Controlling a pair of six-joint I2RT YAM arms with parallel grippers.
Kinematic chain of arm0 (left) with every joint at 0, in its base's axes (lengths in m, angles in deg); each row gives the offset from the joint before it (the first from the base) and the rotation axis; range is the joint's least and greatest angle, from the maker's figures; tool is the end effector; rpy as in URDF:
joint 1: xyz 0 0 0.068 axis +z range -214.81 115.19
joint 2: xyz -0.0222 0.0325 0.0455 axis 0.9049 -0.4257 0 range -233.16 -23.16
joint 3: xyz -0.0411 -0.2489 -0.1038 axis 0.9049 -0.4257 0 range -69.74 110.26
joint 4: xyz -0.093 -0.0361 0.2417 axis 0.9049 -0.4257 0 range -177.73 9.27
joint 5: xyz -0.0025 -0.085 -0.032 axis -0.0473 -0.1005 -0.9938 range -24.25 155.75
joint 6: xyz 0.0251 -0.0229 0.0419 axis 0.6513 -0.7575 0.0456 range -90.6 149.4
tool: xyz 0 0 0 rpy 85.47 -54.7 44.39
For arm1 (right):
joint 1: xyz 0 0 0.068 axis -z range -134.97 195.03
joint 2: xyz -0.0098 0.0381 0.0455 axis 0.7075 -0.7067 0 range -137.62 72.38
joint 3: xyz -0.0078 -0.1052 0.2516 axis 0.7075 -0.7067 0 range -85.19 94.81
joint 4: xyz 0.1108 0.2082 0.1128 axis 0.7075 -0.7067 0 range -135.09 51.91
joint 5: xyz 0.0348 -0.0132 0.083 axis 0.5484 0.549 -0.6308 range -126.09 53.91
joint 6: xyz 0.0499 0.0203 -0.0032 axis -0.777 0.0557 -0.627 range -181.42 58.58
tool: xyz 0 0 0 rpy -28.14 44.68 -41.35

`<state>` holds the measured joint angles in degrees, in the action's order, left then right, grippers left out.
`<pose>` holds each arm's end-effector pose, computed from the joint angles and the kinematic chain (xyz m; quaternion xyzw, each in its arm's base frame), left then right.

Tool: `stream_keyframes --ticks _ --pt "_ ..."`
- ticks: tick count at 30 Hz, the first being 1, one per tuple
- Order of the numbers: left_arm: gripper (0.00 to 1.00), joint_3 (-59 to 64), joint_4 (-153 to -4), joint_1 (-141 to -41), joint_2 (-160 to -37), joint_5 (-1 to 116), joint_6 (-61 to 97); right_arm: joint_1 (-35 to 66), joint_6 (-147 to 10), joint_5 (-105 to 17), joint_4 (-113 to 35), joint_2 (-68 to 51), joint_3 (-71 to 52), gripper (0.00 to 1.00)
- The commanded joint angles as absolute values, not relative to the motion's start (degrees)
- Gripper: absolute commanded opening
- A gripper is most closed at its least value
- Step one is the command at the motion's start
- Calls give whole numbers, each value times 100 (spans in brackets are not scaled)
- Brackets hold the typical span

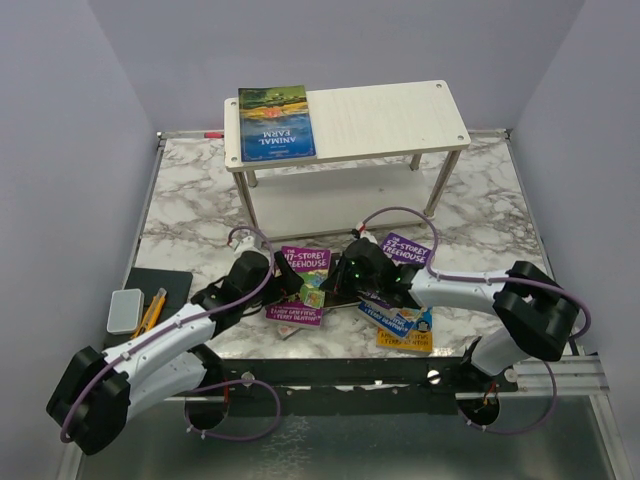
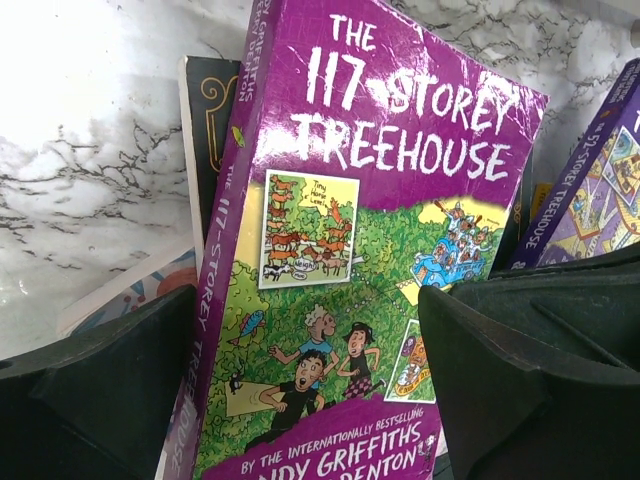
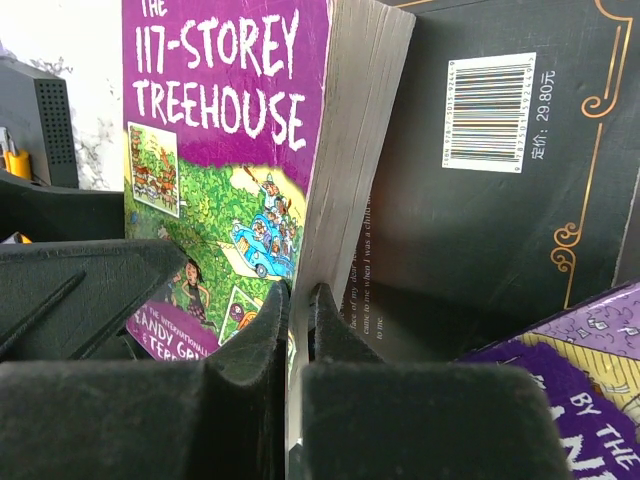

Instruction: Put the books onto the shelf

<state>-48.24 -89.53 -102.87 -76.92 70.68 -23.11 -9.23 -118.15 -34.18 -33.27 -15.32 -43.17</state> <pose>0.1480 -0.1120 0.1744 -0.1320 0.8999 -0.2665 0.3189 0.1800 0.2479 0.1721 0.0265 0.9090 0.3340 0.2480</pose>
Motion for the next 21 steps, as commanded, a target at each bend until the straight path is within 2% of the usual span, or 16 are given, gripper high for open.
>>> stream_keyframes --ticks 1,8,15,21 --pt "93 -5115 -8737 -10293 -8012 6586 -2492 -955 -11841 -3162 -3750 -1734 -4656 1" --pt "82 -5200 -8417 -10292 -8140 6158 -2597 -955 -11903 -3153 -3630 -1846 -4854 1" --pt "64 -5290 -8133 -10291 -7979 5828 -2782 -955 -11942 -3114 -3488 -2001 -5121 1" --pt "54 -5239 -8136 -10287 -7574 5692 -2911 -955 -12004 -3195 -3204 -2017 -5465 1"
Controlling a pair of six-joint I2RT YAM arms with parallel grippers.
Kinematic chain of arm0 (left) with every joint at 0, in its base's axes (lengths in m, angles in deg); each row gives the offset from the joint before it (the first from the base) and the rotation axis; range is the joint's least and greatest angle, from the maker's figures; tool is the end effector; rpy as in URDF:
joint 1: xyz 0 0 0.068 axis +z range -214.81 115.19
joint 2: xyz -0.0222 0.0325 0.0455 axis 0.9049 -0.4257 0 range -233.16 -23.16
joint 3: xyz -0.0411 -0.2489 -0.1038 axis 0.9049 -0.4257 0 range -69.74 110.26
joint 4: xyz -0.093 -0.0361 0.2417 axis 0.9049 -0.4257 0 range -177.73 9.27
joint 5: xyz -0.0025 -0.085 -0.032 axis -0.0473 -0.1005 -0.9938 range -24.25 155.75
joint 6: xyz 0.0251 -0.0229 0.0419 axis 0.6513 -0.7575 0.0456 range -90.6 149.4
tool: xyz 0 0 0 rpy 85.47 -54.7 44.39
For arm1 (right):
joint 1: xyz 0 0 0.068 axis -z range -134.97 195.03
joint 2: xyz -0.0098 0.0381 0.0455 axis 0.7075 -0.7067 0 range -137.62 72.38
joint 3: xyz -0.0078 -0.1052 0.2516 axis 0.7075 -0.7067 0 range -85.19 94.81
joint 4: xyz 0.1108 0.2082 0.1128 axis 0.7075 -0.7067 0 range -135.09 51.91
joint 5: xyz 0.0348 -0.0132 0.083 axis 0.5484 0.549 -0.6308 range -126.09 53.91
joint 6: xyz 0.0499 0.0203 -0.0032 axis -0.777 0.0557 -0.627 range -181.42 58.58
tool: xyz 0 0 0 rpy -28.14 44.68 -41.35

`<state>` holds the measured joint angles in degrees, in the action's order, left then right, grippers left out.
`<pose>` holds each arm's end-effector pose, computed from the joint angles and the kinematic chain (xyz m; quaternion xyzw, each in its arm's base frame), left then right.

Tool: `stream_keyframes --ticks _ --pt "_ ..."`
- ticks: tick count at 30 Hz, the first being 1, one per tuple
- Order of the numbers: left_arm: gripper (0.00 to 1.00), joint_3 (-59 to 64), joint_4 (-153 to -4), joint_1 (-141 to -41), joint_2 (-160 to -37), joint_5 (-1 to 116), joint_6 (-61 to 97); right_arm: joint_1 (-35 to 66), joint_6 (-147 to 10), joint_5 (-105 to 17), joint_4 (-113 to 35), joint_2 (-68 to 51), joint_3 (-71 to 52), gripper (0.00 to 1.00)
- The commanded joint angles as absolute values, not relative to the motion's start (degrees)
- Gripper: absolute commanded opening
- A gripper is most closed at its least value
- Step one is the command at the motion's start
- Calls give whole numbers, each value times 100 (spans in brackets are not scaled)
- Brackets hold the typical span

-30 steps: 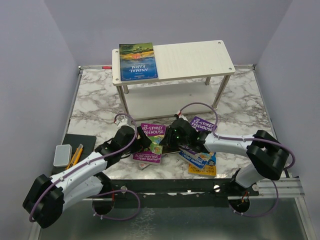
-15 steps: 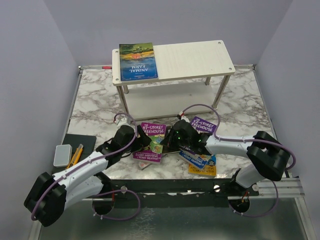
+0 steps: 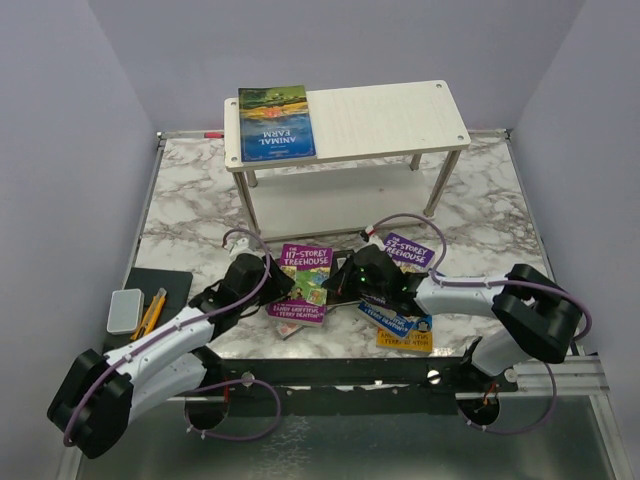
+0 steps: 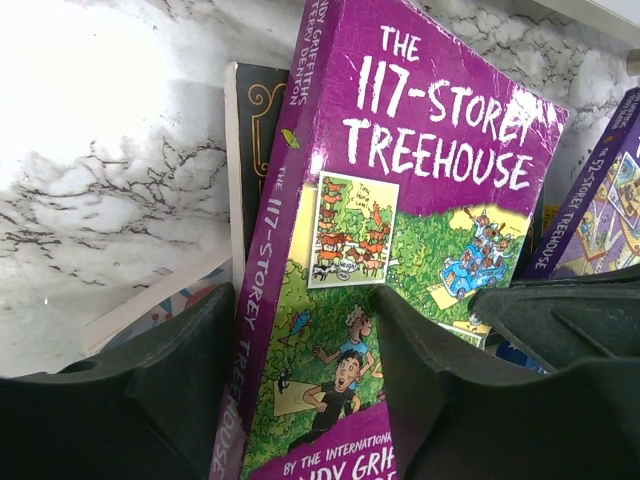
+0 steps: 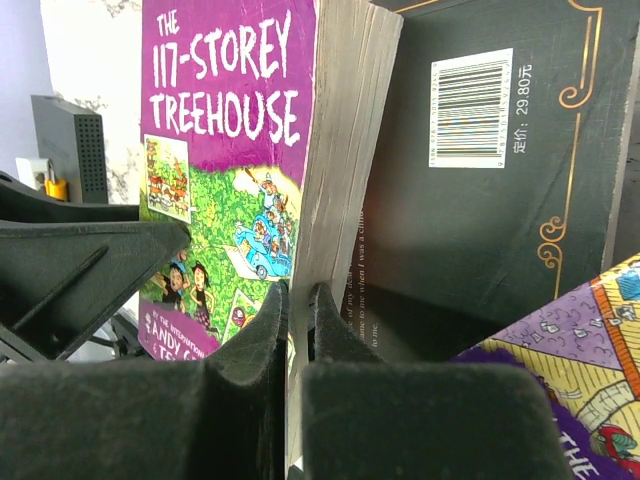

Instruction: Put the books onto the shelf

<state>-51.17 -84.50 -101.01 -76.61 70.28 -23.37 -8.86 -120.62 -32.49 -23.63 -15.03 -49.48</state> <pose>0.1497 -0.1061 0.1662 -0.1467 0.8887 -0.2779 0.3338 0.1753 0.2363 0.1558 0.0554 0.8938 0.3550 0.2683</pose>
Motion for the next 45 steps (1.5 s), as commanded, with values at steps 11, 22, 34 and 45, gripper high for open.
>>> stream_keyframes --ticks 11,22,34,45 --pt "43 -4860 -8135 -10293 -6970 5392 -3092 -955 -11988 -3438 -2840 -1617 -5828 1" --pt "43 -4884 -7394 -10287 -6498 5061 -3619 -955 -12048 -3879 -2340 -1087 -6119 1" --pt "63 -5081 -6845 -10293 -6574 4894 -3997 -964 -12132 -4317 -1498 -1131 -6336 1" --pt "36 -5018 -7439 -10292 -6512 4901 -3763 -974 -12180 -4234 -1641 -1166 -6216 1"
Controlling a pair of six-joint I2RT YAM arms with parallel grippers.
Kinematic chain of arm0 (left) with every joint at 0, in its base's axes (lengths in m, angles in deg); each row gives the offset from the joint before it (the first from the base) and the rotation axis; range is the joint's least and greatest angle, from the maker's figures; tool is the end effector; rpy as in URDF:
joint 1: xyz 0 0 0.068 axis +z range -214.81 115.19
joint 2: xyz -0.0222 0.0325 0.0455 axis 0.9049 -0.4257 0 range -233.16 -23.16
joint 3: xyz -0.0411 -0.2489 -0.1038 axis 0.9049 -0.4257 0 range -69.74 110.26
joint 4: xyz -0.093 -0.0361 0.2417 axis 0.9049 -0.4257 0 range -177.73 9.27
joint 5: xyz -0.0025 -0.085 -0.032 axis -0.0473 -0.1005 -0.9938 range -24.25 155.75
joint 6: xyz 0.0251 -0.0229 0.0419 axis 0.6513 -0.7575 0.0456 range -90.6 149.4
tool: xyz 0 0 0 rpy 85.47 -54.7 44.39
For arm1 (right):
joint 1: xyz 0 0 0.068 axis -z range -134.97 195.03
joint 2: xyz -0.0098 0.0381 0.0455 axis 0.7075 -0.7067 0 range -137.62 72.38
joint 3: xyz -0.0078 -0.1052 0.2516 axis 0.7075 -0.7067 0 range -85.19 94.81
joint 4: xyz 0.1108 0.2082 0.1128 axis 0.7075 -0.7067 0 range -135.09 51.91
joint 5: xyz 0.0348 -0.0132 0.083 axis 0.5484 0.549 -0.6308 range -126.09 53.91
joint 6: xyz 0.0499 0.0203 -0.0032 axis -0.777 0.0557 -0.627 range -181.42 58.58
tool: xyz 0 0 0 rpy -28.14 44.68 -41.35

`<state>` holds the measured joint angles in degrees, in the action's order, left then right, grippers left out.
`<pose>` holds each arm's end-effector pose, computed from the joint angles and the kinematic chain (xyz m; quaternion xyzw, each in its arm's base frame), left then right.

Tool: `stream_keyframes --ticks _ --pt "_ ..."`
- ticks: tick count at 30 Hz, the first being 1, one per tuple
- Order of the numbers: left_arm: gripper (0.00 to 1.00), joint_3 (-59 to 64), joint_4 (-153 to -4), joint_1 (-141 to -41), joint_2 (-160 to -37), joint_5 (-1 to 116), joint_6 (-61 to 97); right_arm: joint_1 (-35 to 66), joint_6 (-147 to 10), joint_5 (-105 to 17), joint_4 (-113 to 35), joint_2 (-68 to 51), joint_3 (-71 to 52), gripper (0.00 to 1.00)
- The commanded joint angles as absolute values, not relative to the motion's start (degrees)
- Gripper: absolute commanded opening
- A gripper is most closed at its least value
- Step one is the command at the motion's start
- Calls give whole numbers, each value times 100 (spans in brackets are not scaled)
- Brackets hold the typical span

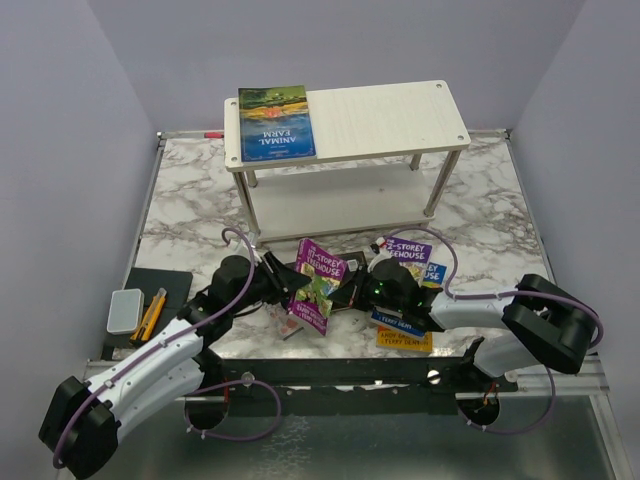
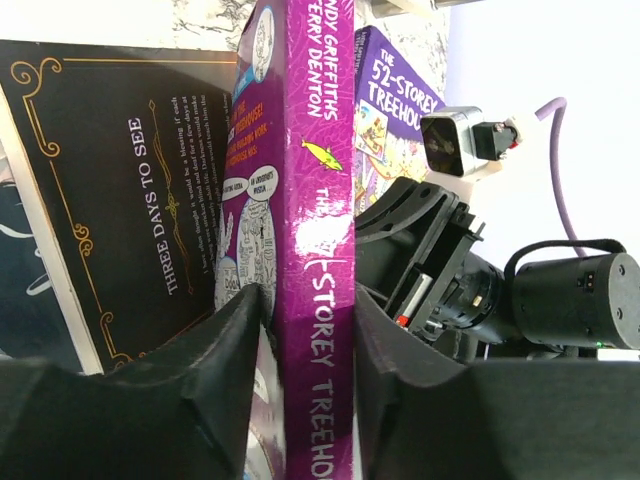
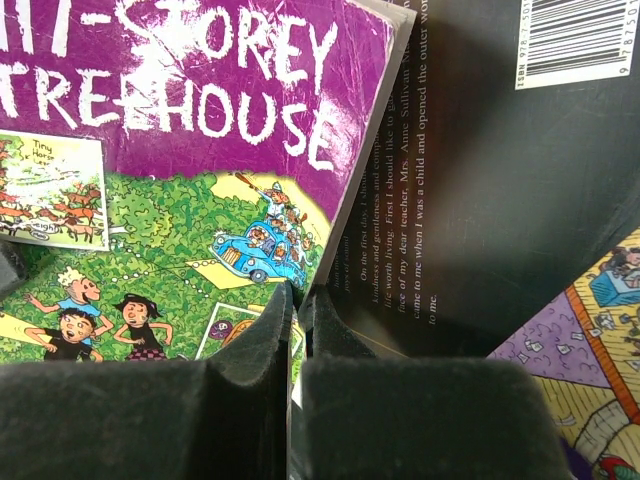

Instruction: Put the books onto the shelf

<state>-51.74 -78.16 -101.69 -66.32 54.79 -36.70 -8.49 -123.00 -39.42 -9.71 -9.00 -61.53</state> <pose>0.1361 -0.1105 0.2023 -0.1576 0.8147 -0.4817 0.2817 0.1515 0.2082 0.1457 0.0460 0.8617 0.4394 0.2497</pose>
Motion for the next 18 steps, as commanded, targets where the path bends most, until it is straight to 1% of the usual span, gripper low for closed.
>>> stream_keyframes --ticks 1,3,6,7,12,15,18 --pt "33 -5024 -7440 -10287 -6499 4890 -3751 -973 -12187 -4221 -1652 -1158 -6209 1" --pt "25 -5024 -7444 -10294 -6504 4865 -3712 -973 -12195 -4203 -1661 -1135 -6207 1" --pt "9 -4990 -7478 -10293 -6530 4837 -3649 -973 -12206 -4153 -1717 -1059 -6206 1" --pt "0 -4969 -7534 -10289 -6539 4846 -3617 -973 -12206 -4135 -1736 -1014 -6219 1" --pt "0 -4897 -7677 -10288 -6409 4988 -3529 -973 -12242 -3968 -1947 -577 -6340 1" --pt "0 -4784 -7808 -10287 -6141 5180 -3495 -970 -12263 -3769 -2315 -109 -6397 12" --pt "0 -4629 -7927 -10285 -5920 5307 -3476 -972 -12238 -3637 -2679 510 -6434 28"
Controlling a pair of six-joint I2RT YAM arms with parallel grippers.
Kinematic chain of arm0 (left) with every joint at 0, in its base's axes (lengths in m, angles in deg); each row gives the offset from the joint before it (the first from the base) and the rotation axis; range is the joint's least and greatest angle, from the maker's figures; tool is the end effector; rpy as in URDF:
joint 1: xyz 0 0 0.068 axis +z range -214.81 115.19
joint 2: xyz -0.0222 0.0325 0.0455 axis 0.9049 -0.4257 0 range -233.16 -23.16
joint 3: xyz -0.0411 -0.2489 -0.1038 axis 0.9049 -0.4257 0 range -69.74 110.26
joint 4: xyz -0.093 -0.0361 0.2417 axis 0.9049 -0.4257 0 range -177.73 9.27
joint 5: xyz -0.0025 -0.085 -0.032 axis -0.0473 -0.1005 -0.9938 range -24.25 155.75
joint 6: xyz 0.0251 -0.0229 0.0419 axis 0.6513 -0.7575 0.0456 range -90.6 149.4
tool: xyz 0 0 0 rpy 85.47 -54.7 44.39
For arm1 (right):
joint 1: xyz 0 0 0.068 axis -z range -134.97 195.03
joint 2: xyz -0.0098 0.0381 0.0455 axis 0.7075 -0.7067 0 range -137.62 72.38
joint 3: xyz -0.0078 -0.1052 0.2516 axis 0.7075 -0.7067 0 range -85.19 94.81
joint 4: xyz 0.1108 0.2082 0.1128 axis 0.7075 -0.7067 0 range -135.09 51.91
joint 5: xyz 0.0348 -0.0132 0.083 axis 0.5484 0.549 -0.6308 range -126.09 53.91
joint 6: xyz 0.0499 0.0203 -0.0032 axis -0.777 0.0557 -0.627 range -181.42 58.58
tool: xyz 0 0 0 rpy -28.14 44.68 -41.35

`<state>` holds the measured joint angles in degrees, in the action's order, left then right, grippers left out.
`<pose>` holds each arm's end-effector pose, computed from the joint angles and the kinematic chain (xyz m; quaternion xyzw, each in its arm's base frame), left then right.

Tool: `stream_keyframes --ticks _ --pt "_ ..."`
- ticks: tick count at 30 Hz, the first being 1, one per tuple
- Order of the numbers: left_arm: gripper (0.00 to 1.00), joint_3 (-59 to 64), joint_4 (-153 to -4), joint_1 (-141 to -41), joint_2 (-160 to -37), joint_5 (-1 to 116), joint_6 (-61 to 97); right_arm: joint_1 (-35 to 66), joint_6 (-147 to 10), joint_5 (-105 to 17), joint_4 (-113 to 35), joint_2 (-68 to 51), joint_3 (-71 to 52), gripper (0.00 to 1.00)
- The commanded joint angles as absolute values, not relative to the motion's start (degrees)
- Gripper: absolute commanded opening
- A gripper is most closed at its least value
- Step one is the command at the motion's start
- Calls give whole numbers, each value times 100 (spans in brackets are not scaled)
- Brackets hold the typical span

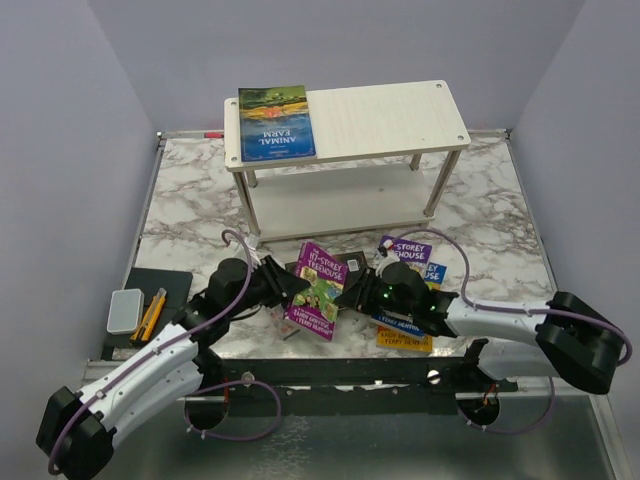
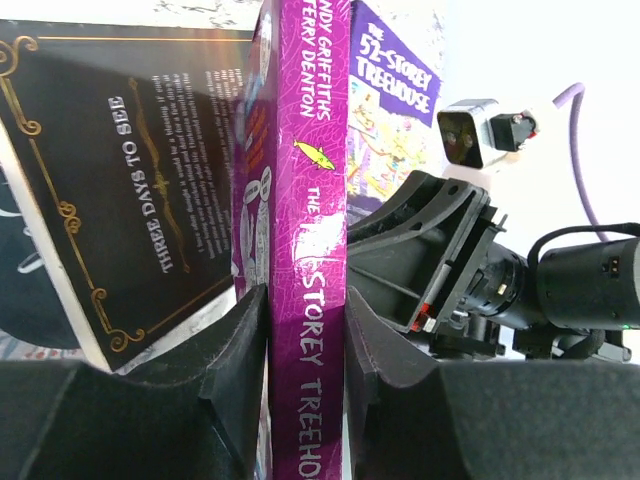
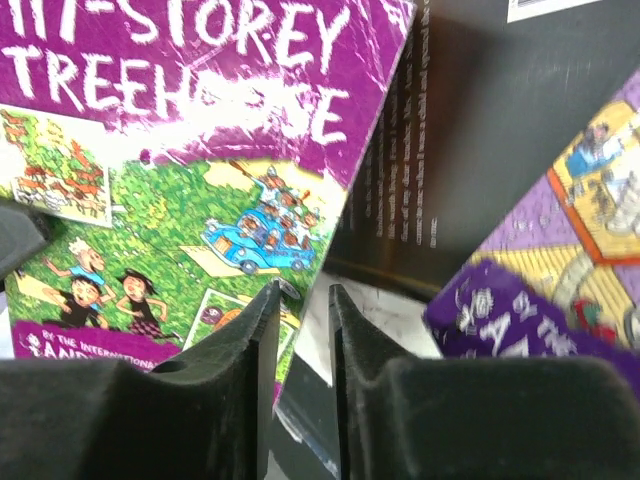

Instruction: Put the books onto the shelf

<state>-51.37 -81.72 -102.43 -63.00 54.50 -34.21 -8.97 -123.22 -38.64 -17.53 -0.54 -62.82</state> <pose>0.1287 -0.1079 0.2071 -0.1329 0.8184 -0.4792 0.2880 0.1395 0.1945 0.1599 0.0478 0.8645 0.4337 0.2494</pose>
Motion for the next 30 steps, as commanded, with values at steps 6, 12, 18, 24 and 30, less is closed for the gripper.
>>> stream_keyframes --ticks 6,12,18,24,30 --pt "0 -4333 -7905 -10285 -5718 5327 -3685 -973 -12174 -3433 -3233 1666 -6504 57" --pt "0 -4011 -7585 -10284 -5560 5372 -4030 -973 -12100 -3705 -3211 2964 -6668 75" --pt "0 -3958 -6904 -10282 -5473 5405 -4474 -973 -12157 -4259 -2559 3671 -6653 81" --pt "0 -3819 -6620 -10282 -5522 5377 -4602 -973 -12367 -4812 -1454 3513 -6534 82" --pt "0 -3880 -6256 -10285 -5480 5432 -4774 -977 -12545 -5073 -754 2865 -6262 82"
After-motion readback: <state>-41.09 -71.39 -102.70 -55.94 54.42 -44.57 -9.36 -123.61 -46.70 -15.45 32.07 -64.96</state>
